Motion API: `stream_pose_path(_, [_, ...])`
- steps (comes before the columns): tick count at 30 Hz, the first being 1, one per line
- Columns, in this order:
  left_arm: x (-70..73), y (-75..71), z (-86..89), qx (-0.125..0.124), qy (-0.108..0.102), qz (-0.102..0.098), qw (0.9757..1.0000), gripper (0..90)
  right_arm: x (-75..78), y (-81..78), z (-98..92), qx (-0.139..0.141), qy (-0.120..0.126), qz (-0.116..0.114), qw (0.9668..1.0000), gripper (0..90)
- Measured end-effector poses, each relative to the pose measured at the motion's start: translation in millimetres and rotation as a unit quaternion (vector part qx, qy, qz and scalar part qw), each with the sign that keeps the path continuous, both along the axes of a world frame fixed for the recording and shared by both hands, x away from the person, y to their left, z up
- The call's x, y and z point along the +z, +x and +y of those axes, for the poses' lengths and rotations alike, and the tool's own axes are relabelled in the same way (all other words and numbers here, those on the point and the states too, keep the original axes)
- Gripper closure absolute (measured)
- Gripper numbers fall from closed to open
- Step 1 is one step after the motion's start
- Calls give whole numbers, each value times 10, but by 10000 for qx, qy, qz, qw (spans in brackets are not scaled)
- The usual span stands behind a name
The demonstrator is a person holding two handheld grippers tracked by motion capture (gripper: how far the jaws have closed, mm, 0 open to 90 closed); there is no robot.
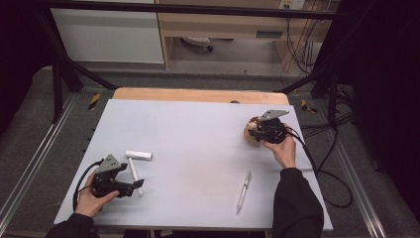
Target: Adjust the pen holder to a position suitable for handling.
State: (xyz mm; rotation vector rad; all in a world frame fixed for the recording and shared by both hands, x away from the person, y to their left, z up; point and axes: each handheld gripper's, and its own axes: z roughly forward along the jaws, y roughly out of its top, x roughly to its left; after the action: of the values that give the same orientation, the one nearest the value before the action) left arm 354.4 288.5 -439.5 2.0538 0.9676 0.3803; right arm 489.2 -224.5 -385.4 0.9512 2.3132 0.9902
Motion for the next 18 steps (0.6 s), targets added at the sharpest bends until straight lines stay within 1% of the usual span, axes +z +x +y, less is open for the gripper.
stream_pose_path(4, [-1, -3, -6, -2, 5, 5, 10000, 79, 91, -72, 132, 108, 39, -45, 9999, 664])
stream_pose_path(7, [-1, -3, -6, -6, 6, 2, 10000, 79, 126, -119, 259, 209, 43, -62, 9998, 664])
stream_pose_path(11, [2, -2, -2, -5, 10, -7, 10000, 79, 112, -156, 449, 291, 145, -5, 9995, 664])
stream_pose_path(12, [2, -2, -2, -5, 10, -7, 10000, 80, 108, -166, 501, 307, 131, 16, 9994, 664])
stream_pose_path(18, [2, -3, -4, -14, 11, -7, 10000, 80, 78, -214, 866, 425, 266, 109, 9987, 664])
